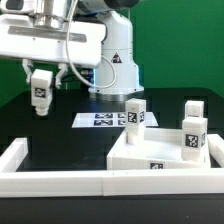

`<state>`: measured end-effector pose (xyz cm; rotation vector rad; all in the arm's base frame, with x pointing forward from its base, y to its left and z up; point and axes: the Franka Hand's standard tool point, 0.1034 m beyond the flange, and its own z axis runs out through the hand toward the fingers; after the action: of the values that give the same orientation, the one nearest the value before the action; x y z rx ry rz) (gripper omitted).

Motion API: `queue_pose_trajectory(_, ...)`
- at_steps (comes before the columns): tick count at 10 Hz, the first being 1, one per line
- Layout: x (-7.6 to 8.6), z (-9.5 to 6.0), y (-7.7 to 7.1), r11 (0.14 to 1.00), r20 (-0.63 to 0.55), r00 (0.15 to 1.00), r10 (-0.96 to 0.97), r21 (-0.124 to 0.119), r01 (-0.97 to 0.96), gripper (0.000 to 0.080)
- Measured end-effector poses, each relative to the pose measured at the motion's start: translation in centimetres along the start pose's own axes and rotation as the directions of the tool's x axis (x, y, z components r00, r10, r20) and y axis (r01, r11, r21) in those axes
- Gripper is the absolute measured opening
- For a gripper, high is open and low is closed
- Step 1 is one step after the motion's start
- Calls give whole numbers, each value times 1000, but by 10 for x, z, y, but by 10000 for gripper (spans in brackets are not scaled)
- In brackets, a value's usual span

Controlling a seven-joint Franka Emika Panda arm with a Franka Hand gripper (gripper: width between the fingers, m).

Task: Assemble square table

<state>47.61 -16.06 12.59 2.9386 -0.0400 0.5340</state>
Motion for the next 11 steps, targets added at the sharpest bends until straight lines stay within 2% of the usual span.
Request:
queue_pose_trajectory(3, 1, 1, -5, 1000, 4, 1000, 18, 8, -18, 290)
queue_pose_trajectory(4, 4, 1, -20, 999, 2, 999, 48, 23, -48, 290)
queue_pose_trajectory(6, 23, -3, -53, 994, -19, 996, 89, 58, -87, 290)
queue_pose_trajectory(8, 42, -5, -69, 990, -42, 992, 119, 78, -115, 290)
queue_pose_trajectory(9, 48, -7, -72, 988, -50, 990, 132, 85, -128, 290)
queue_pose_trajectory(11, 44, -6, -70, 988, -45, 990, 133, 82, -129, 290)
